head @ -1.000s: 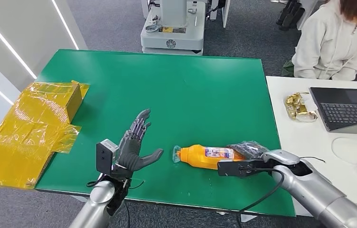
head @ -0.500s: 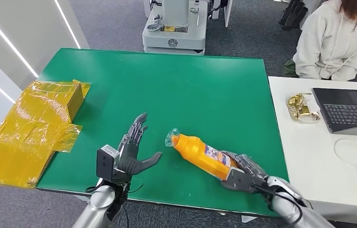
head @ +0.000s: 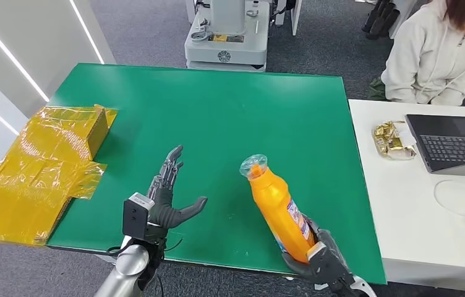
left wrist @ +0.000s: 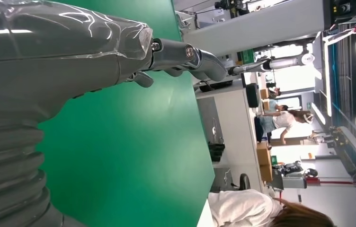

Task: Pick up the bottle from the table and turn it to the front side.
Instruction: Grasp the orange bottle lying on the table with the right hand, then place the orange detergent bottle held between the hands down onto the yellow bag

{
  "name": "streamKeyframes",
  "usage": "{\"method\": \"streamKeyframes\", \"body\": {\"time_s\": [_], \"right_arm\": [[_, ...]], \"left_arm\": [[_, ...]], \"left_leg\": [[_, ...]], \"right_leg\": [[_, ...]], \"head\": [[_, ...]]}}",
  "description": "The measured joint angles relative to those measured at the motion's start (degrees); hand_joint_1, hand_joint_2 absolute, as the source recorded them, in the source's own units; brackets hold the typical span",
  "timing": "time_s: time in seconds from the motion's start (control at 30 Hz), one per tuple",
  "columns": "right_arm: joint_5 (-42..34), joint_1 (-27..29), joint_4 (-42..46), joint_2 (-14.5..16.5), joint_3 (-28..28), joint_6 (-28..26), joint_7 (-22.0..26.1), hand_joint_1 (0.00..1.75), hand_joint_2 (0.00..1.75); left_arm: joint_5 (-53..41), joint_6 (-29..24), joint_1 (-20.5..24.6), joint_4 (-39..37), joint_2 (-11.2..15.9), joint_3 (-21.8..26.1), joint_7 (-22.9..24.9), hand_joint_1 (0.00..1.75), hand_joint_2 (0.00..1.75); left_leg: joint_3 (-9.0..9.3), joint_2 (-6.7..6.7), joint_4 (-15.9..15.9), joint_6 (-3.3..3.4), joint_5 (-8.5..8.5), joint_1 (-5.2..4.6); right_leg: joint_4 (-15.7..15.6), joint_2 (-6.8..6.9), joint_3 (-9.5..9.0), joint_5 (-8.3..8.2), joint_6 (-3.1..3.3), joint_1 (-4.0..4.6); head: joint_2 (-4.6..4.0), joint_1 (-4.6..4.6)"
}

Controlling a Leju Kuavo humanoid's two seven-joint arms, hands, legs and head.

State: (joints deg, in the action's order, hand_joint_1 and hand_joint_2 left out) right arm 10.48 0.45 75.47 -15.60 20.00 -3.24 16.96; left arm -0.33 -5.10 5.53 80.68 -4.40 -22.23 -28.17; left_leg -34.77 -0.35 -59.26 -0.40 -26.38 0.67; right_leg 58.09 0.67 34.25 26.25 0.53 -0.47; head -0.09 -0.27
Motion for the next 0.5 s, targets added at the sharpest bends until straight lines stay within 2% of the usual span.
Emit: {"method": "streamKeyframes", "body": {"time_s": [0.13,0.3,0.5], "right_arm": [[-1.5,1.64,1.91,2.4,-3.46,-1.69,1.85,1.75,1.75],[-1.32,1.04,2.67,4.91,-6.26,-2.58,4.99,1.75,1.75],[-1.44,-6.06,-0.55,6.99,-6.15,-2.78,8.79,1.75,1.75]], "left_arm": [[0.73,2.65,0.74,0.05,-0.03,0.0,1.16,0.0,1.75],[2.64,8.63,4.01,-0.17,-0.16,-0.11,2.7,0.0,1.75],[10.88,20.18,11.46,-3.34,-0.61,-1.23,6.8,0.0,1.75]], "left_leg": [[0.0,0.02,0.0,0.0,0.0,0.0],[0.01,0.08,-0.01,0.0,0.01,0.0],[0.02,0.2,-0.01,0.03,0.15,0.0]], "right_leg": [[0.0,-0.02,0.01,0.0,0.0,0.0],[0.01,-0.07,0.01,-0.04,0.0,0.0],[0.02,-0.18,0.03,-0.18,0.04,0.0]], "head": [[0.0,0.0],[0.0,-0.01],[0.0,0.01]]}}
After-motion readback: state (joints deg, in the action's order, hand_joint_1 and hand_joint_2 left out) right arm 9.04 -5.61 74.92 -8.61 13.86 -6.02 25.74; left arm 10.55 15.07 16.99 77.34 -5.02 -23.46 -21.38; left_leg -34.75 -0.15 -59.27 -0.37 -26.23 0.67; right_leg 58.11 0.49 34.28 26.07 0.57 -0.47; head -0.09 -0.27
